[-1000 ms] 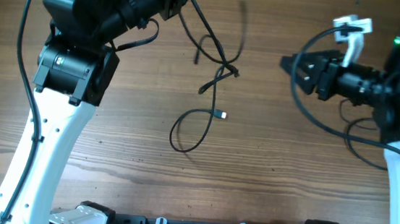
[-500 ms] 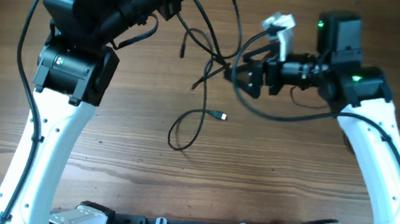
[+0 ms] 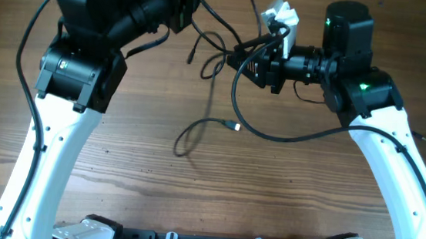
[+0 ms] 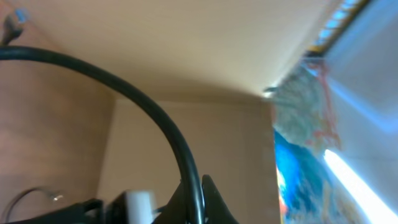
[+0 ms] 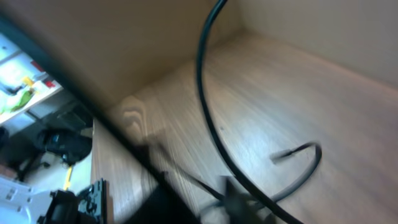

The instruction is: Untangle cables

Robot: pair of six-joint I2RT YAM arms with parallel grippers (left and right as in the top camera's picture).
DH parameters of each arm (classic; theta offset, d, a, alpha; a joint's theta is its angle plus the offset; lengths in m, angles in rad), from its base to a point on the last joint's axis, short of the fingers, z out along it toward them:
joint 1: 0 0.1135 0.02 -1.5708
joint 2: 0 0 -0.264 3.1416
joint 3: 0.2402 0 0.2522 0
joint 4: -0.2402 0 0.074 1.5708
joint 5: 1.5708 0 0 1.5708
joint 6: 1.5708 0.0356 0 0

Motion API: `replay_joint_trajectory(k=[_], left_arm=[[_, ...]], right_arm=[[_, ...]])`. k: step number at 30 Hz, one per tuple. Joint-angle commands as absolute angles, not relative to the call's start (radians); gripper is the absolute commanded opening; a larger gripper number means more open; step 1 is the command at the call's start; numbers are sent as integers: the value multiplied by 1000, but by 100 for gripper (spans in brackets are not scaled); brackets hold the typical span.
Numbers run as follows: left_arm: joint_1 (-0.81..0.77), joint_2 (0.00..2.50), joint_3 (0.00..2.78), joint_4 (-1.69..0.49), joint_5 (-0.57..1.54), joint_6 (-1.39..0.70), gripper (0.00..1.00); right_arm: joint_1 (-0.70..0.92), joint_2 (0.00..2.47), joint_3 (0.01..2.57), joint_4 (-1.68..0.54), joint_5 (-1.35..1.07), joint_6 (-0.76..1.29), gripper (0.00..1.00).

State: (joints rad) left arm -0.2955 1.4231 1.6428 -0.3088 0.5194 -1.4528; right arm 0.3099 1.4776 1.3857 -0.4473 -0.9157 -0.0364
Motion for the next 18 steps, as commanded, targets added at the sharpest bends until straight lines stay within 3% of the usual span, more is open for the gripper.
replay_joint_trajectory(k=[1, 4, 6, 7, 8, 9, 11, 13, 15, 18], left_arm=[[-289, 1421, 1643, -485, 404, -1250, 4], [-286, 1422, 1643, -681, 122, -1083, 4], [-286, 1430, 1643, -832, -205, -1018, 6], [-285, 1452, 1642, -936, -411, -1017, 21], [-285, 1469, 1642, -979, -471, -1017, 38], [-285, 1480, 1642, -997, -481, -1016, 57], [-285, 1510, 1642, -1021, -474, -977, 76], [-285, 1543, 1642, -1021, -415, -852, 88], [-285, 1571, 1642, -1021, -263, -715, 92], [-285, 1601, 1642, -1002, 14, -508, 86]], right_arm=[[308, 1489, 1405, -529, -675, 184, 4], [286, 1489, 1405, -653, -516, 321, 4], [257, 1488, 1406, -734, -440, 391, 4], [236, 1486, 1405, -773, -433, 402, 4], [230, 1485, 1406, -788, -437, 404, 4], [228, 1485, 1406, -798, -437, 405, 4], [228, 1483, 1406, -813, -438, 422, 4], [225, 1483, 1406, -821, -444, 439, 4], [217, 1483, 1406, -824, -467, 452, 4], [194, 1483, 1406, -823, -518, 452, 4]])
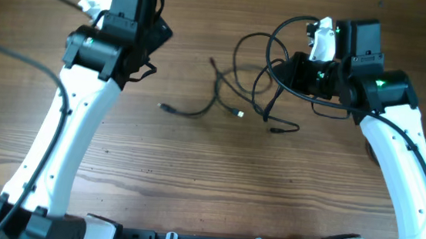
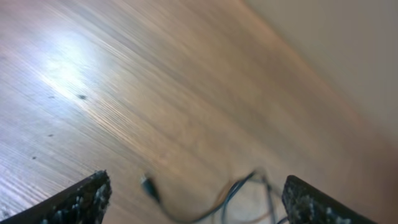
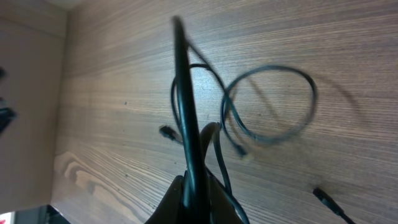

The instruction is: Untangle cables

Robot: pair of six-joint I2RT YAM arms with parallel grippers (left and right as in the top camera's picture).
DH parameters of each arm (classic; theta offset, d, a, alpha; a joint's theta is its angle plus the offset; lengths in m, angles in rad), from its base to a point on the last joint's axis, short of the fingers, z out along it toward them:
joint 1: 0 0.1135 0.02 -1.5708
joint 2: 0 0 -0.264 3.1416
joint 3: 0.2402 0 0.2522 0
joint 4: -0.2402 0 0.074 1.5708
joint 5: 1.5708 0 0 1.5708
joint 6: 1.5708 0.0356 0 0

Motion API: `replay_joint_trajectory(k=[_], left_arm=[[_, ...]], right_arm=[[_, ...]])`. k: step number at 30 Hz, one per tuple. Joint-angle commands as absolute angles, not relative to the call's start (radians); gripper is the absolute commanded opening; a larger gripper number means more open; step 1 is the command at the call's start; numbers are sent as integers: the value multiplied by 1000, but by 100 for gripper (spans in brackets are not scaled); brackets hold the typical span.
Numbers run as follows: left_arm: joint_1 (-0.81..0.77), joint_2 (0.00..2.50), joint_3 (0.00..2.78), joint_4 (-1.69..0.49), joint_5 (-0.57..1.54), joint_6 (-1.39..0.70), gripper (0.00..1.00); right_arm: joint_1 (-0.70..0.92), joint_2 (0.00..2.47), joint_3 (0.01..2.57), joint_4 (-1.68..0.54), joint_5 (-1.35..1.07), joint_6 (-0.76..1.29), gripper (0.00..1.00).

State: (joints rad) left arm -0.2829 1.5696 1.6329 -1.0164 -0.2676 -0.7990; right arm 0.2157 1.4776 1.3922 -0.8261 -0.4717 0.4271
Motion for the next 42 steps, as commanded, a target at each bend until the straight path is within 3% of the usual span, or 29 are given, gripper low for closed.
replay_joint_trajectory(k=[1, 3, 6, 16, 22, 29, 31, 36, 42], left_arm=[[-285, 1615, 1642, -1000, 145, -446, 84], [-295, 1644, 1641, -1000, 378, -376, 79], [-342, 1687, 1641, -996, 483, -369, 77], [-545, 1784, 1640, -900, 471, -375, 70], [-555, 1888, 1640, -839, 449, -507, 61], [-569, 1931, 1640, -831, 448, -513, 52], [-569, 1931, 1640, -837, 445, -513, 44], [-570, 1931, 1640, -895, 305, -513, 6], [-543, 1916, 1641, -902, 182, -512, 4]], right_arm=[[176, 1483, 1406, -823, -548, 451, 4], [135, 1483, 1406, -823, -629, 446, 4], [98, 1483, 1406, -823, -693, 440, 4], [96, 1483, 1406, -825, -707, 418, 4], [94, 1483, 1406, -824, -758, 392, 4], [90, 1483, 1406, -824, -757, 369, 4], [90, 1483, 1406, -823, -757, 368, 4], [90, 1483, 1406, -824, -754, 365, 4], [90, 1483, 1406, -855, -600, 366, 4]])
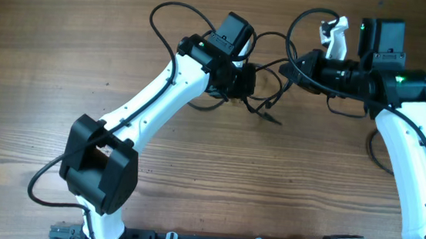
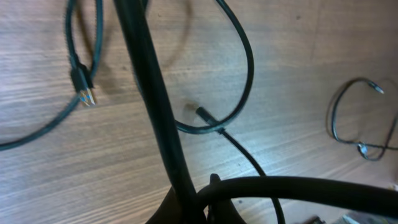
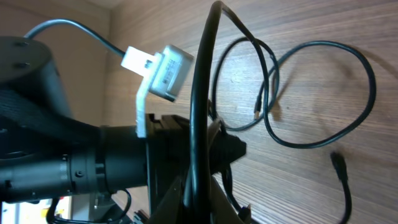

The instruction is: Untangle cables

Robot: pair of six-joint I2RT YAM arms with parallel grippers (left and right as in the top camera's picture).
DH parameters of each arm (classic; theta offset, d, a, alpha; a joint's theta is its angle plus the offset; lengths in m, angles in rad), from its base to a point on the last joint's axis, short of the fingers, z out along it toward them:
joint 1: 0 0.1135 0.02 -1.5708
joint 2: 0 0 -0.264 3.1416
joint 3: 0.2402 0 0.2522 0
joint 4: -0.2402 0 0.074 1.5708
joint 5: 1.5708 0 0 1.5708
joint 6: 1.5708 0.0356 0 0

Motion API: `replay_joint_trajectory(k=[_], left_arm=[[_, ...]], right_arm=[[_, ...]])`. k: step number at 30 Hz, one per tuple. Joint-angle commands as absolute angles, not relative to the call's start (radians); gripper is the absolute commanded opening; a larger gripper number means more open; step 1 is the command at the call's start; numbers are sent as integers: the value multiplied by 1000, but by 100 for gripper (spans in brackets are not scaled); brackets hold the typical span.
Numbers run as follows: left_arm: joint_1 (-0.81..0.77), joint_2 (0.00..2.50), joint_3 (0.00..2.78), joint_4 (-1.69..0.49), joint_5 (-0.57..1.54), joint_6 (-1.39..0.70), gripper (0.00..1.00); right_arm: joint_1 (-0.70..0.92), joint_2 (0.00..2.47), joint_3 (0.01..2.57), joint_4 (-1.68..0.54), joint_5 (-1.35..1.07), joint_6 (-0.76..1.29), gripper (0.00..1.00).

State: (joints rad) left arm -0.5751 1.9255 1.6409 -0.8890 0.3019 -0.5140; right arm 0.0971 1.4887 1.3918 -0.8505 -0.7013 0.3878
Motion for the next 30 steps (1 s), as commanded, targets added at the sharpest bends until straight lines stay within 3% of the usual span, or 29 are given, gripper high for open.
replay_joint_trajectory(k=[1, 4, 6, 11, 13, 15, 18, 21, 26, 30], left_arm=[[-536, 1903, 1642, -901, 182, -501, 4], [-513, 1848, 1643, -894, 181, -501, 4], [-494, 1805, 1643, -891, 182, -502, 4], [-435, 1706, 1643, -891, 182, -502, 4], [-415, 1677, 1643, -891, 208, -502, 4], [-413, 1673, 1643, -887, 266, -502, 4], [-414, 1674, 1643, -886, 299, -502, 4], [-415, 1674, 1643, -888, 314, -504, 4], [-419, 1674, 1643, -883, 430, -506, 4], [-394, 1674, 1643, -871, 621, -500, 4]], right_arm=[[90, 1483, 1406, -875, -524, 367, 4], [90, 1483, 1406, -925, -273, 371, 13], [90, 1483, 1406, -950, -107, 386, 34], [90, 1483, 1406, -978, 157, 440, 43], [90, 1483, 1406, -970, 38, 425, 43], [90, 1483, 1406, -920, -230, 274, 43], [90, 1483, 1406, -846, -614, 97, 56], [90, 1483, 1406, -807, -772, 57, 63], [90, 1483, 1405, -786, -636, 330, 63], [64, 1483, 1405, -748, -529, 405, 68]])
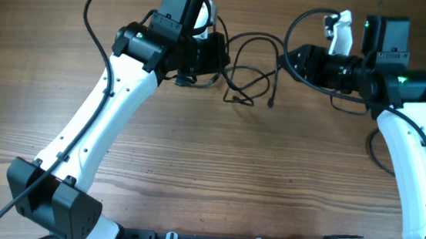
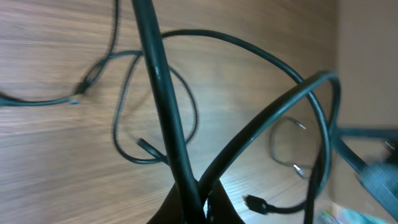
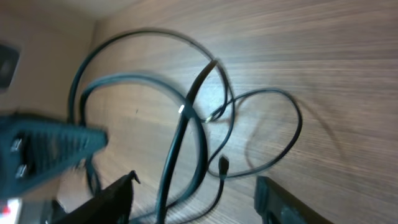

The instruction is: Untangle cables

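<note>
My left gripper (image 1: 217,56) is shut on a thick black cable (image 2: 158,81) near the table's back middle. A second thick strand (image 2: 267,118) arcs away from the same pinch. My right gripper (image 1: 297,62) faces it from the right and is open, its fingers (image 3: 118,198) wide apart. A thick cable (image 3: 177,143) runs loose through the gap. Thin black cables (image 1: 249,80) lie looped and crossed on the wood between the two grippers. One thin loop (image 3: 277,130) ends in a small plug (image 3: 222,165).
The wooden table (image 1: 215,182) runs toward the front edge. The left arm (image 1: 96,132) slants across the left half and the right arm (image 1: 414,168) stands along the right side. Another plug end (image 2: 255,204) lies close to my left fingers.
My right gripper was shut on the thick cable and now stands open. My left gripper, still shut on its cable, has moved left and toward the back. The thin loops lie more spread out.
At first both grippers were shut on cables over a tangle at the back. Then the left was open at the far left while the right held its cable. Later the left was shut on a cable beside the right gripper. Now only the left holds.
</note>
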Robot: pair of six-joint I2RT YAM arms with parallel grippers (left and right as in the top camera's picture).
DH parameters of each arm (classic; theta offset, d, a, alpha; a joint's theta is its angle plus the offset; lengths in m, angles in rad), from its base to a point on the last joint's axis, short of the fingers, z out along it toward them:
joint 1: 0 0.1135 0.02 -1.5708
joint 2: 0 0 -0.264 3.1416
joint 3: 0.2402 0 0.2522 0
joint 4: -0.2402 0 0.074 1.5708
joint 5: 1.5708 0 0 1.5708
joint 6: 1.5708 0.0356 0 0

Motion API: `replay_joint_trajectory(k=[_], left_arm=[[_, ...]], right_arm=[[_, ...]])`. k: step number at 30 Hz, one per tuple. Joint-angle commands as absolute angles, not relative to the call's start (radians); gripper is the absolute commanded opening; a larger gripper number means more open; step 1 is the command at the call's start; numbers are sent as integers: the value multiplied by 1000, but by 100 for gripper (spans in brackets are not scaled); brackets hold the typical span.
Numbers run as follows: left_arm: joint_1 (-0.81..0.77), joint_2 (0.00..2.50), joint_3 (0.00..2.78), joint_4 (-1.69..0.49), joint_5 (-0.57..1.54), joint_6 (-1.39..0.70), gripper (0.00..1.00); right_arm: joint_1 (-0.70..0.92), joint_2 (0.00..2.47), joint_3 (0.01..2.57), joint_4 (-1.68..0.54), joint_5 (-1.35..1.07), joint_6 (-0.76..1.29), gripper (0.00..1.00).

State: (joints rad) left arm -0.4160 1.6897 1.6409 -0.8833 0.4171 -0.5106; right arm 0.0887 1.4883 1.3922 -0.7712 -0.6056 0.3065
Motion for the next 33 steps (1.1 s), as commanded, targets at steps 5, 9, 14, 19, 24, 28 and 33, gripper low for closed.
replay_joint_trajectory(k=[5, 9, 14, 19, 24, 28, 33], left_arm=[[-300, 1674, 1643, -836, 1064, -369, 4], [-257, 1674, 1643, -776, 1239, -345, 4], [-251, 1674, 1643, -545, 1339, -694, 4], [-252, 1674, 1643, -276, 1334, -1122, 4], [-251, 1674, 1643, -196, 1311, -1274, 4], [-251, 1674, 1643, -191, 1312, -1317, 4], [-250, 1674, 1643, -191, 1319, -1281, 4]], right_arm=[[-89, 1483, 1405, -691, -708, 397, 75], [-207, 1483, 1405, -650, -912, 263, 78], [-183, 1483, 1401, -715, -1103, -110, 84], [-83, 1483, 1401, -693, -1120, -163, 84], [-28, 1483, 1401, -619, -1240, -207, 84], [-8, 1483, 1401, -558, -1167, -161, 63], [-34, 1483, 1401, -512, -856, 122, 26]])
